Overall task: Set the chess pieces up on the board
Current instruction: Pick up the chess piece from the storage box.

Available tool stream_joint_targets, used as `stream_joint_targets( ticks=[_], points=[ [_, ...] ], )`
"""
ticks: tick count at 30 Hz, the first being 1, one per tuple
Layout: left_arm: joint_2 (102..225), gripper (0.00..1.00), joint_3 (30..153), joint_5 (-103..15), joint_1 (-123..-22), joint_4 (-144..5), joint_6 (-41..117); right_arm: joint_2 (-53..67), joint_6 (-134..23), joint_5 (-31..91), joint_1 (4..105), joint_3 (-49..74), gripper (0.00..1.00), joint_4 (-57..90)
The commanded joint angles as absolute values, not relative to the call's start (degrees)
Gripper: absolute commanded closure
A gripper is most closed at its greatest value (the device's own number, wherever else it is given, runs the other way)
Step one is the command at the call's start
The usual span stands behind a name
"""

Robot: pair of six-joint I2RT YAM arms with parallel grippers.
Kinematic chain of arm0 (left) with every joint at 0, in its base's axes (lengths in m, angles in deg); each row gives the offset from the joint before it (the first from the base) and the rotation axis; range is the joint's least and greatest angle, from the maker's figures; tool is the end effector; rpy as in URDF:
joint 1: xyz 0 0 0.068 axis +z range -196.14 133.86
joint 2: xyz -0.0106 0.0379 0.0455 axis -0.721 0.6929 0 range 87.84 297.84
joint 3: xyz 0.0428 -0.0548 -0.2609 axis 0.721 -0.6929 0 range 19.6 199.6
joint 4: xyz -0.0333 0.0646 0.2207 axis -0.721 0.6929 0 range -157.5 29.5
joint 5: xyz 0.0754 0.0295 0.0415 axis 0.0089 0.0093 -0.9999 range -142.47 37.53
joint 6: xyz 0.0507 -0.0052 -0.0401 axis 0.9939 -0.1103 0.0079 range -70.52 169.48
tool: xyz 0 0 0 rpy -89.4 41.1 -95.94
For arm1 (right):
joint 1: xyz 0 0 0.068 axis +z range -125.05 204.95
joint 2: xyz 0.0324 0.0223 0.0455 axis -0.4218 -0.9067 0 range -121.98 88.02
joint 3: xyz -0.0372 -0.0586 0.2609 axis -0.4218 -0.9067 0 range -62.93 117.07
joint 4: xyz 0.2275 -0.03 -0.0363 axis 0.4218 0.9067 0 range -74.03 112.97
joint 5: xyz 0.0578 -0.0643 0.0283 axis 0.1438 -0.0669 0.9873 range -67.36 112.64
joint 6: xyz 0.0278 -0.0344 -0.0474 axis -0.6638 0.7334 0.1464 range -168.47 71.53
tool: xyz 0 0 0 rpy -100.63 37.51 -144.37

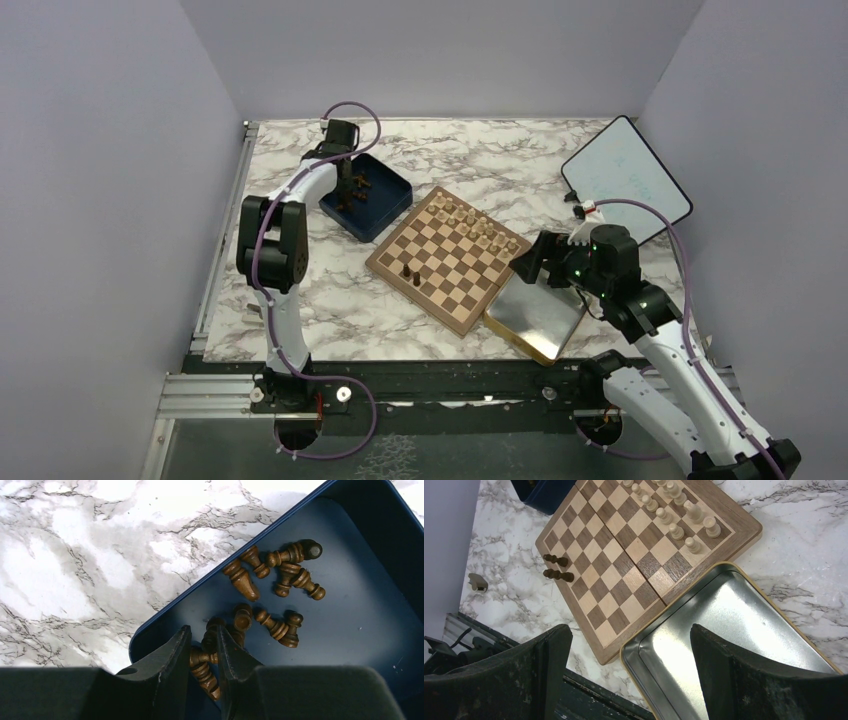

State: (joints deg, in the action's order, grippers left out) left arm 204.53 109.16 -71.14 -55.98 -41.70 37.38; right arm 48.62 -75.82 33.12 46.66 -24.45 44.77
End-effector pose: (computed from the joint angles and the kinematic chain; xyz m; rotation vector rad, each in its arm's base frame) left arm 0.4248 -0.0573 0.2054 -0.1825 2.4353 0.2379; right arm 0.1270 0.0604 0.2744 -0.0086 2.1596 0.6996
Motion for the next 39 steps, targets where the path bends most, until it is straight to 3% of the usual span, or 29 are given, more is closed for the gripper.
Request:
stream_joint_targets(
  ticks=[1, 7, 13, 18, 25, 39],
  points=[
    [206.5, 0.74, 110.5, -71.3, -55.8, -41.8, 38.2, 49.3, -75.5, 31.9, 47.1, -24.9, 0.06, 44.1],
    [206.9, 0.74, 110.5, -71.0, -55.8, -41.8, 38.4, 49.4, -75.5, 31.9, 47.0, -24.7, 0.06, 44.2],
    [205.3, 0.87, 110.7, -70.4, -55.8, -41.5, 38.8, 49.6, -75.4, 31.8, 47.0, -24.9, 0.06, 44.2],
    [202.9, 0.88, 111.7, -70.2, -55.8, -40.3, 38.8, 49.6, -75.4, 31.7, 47.0, -24.9, 0.06, 44.2],
    [199.5, 0.89, 112.2, -61.2, -56.7, -38.5, 37.1, 49.2, -75.7, 31.7, 47.0, -25.2, 0.06, 43.7],
    [192.9, 0.90, 112.4, -59.8, -58.8, -34.0, 36.9, 49.5, -75.6, 31.8, 47.0, -24.8, 0.06, 44.2]
  ],
)
